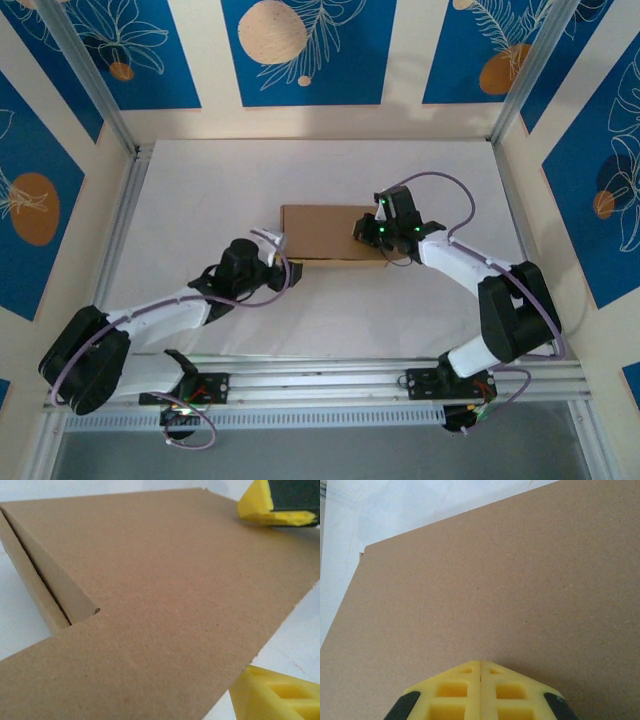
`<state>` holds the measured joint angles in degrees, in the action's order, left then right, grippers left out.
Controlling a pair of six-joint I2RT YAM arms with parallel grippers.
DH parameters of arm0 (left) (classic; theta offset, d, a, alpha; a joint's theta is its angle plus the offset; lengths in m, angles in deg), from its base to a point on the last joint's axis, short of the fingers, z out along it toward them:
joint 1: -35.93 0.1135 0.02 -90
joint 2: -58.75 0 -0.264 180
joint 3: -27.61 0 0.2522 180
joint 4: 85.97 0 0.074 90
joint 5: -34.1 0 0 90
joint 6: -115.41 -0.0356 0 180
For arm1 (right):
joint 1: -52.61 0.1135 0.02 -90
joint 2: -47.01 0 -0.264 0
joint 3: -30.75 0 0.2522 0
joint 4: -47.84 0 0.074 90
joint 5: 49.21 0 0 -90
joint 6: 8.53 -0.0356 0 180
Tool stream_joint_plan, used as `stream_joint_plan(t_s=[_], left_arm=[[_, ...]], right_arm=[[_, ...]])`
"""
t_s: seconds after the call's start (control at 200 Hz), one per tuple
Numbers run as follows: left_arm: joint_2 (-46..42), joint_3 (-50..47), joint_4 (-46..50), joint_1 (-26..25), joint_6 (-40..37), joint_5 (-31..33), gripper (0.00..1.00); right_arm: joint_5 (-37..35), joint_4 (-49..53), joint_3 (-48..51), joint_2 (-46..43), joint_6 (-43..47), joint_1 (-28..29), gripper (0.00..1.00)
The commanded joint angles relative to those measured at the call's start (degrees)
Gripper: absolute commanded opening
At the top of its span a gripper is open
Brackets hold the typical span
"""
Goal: Fold the paper box
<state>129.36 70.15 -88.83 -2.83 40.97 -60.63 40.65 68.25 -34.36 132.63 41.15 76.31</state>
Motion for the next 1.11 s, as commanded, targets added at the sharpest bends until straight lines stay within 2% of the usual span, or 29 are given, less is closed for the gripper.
stream_joint_plan(t_s=[0.0,0.12,0.36,0.47,0.67,0.825,0.875,1.015,1.1], left_arm=[[-0.99,2.71,4.9,0.42,-1.29,-5.29,0.68],[0.09,5.33,8.32,0.5,-2.52,-12.23,0.68],[-2.44,10.08,19.0,1.14,-4.26,-21.83,0.66],[-4.15,12.34,25.17,1.95,-5.53,-23.08,0.67],[-6.27,11.88,26.41,5.06,-5.84,-23.82,0.67],[-5.55,12.84,25.78,5.29,-7.01,-37.24,0.66],[-5.53,13.61,26.03,5.28,-5.67,-36.58,0.65],[-4.94,18.47,30.42,5.68,1.59,-25.51,0.6],[-1.73,24.77,35.97,7.31,2.99,-29.01,0.62]], right_arm=[[0.18,0.67,-0.41,0.97,0.69,0.88,0.0],[-2.07,2.27,-1.71,1.08,-0.19,0.82,0.01],[-3.11,8.13,-6.32,1.29,0.17,0.91,0.04],[-3.28,7.32,-5.35,-0.17,0.51,0.99,0.05],[-0.66,4.62,-3.93,-0.18,1.74,1.6,0.06],[1.27,4.72,-4.17,0.81,3.24,1.94,0.05],[1.41,5.14,-4.41,1.31,3.55,2.11,0.01],[0.33,6.79,-4.81,3.41,3.66,3.25,0.0],[-1.29,7.33,-4.46,4.73,3.68,4.19,0.0]])
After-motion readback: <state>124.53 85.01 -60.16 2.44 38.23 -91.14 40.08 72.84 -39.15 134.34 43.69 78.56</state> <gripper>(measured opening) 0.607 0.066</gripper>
